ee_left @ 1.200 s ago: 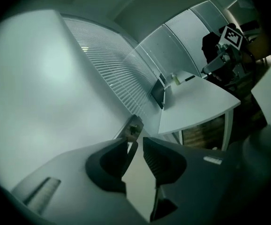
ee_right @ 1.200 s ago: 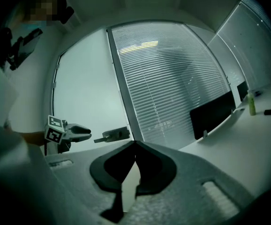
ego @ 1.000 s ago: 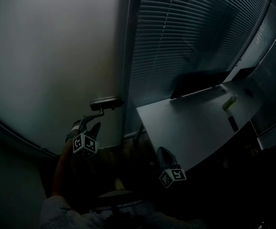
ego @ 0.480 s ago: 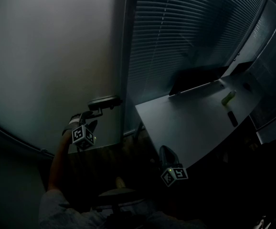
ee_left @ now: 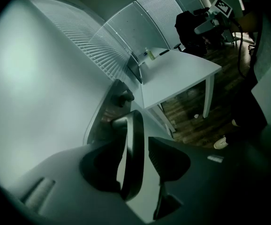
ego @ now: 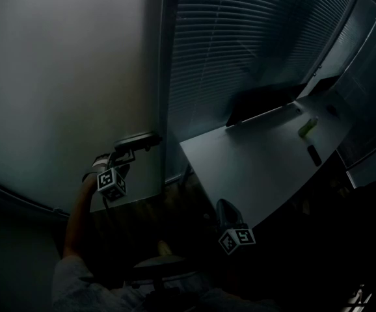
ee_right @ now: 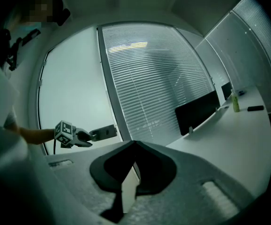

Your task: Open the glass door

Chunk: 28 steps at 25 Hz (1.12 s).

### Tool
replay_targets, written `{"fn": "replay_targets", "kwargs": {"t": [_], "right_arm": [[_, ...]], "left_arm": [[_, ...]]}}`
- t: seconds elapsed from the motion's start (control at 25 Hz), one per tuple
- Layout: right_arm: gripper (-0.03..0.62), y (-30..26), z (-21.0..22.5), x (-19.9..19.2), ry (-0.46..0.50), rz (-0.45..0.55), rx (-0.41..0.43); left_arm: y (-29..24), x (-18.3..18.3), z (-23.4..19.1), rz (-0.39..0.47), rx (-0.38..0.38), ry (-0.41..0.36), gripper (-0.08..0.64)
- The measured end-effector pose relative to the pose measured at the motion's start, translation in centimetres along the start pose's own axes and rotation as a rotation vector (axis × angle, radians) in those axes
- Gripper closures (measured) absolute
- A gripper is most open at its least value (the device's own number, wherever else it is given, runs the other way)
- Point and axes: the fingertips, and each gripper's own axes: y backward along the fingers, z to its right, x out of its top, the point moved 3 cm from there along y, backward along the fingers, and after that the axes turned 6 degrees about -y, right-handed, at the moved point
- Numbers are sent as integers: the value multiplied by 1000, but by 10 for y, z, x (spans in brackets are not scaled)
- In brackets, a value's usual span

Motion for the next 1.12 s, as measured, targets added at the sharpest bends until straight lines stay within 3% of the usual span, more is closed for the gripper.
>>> {"fn": "replay_targets", "kwargs": {"t": [0.48,0.56,0.68,1.12], "right_arm": [[591,-8,8,0,-14,10,-50],[589,-9,8,0,-15,9,-50],[590,-11,5,-2,-15,3,-46],[589,-17,2,-7,-13,-6,-34]], "left_arm": [[-25,-1,7,-15,-86,-74,439],[-23,0,6,-12,-85,-72,454],[-20,2,2,-12,-63,-87,545],[-22,2,6,18,-38,-122,557]]}}
